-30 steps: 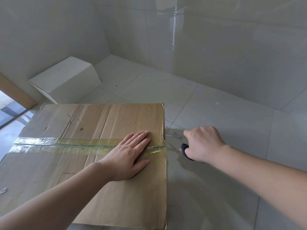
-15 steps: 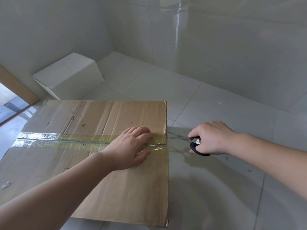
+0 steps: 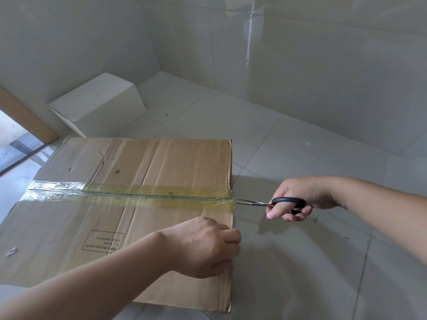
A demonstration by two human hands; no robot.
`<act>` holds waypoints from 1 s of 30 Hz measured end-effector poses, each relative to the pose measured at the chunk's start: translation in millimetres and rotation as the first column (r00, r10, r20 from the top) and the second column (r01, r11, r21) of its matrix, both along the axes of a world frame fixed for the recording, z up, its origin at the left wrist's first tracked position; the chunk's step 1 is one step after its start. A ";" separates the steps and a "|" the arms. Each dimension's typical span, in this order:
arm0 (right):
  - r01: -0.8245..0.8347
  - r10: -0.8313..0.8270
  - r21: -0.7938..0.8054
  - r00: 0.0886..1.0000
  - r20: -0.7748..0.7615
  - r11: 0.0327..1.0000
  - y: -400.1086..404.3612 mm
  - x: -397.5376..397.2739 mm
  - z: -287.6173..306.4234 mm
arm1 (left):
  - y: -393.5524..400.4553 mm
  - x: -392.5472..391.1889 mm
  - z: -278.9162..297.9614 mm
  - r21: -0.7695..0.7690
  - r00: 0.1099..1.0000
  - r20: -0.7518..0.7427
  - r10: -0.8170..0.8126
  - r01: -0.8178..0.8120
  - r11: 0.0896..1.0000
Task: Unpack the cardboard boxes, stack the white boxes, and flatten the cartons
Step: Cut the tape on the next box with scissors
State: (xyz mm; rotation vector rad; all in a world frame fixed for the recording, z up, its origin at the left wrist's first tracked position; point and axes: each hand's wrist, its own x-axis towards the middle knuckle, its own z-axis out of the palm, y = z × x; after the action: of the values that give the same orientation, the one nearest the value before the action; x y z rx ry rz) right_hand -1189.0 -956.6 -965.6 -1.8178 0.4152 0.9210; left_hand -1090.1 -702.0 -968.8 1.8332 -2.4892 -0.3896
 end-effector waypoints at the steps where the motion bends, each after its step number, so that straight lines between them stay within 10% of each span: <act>1: 0.009 -0.008 0.023 1.000 -0.005 1.000 0.6 1.8 -0.3 | -0.6 -0.3 1.2 0.004 1.000 -0.002 -0.003 0.003 1.000; 30: -0.137 0.141 0.069 0.989 -0.050 0.988 19.6 57.3 6.5 | -6.6 -4.1 2.8 0.113 0.999 -0.042 0.005 0.000 0.994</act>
State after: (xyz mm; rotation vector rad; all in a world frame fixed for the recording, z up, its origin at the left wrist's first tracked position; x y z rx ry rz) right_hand -1131.7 -937.0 -959.2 -1.7817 0.2910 1.0704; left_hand -1094.1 -708.6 -966.0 1.8457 -2.4850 -0.5747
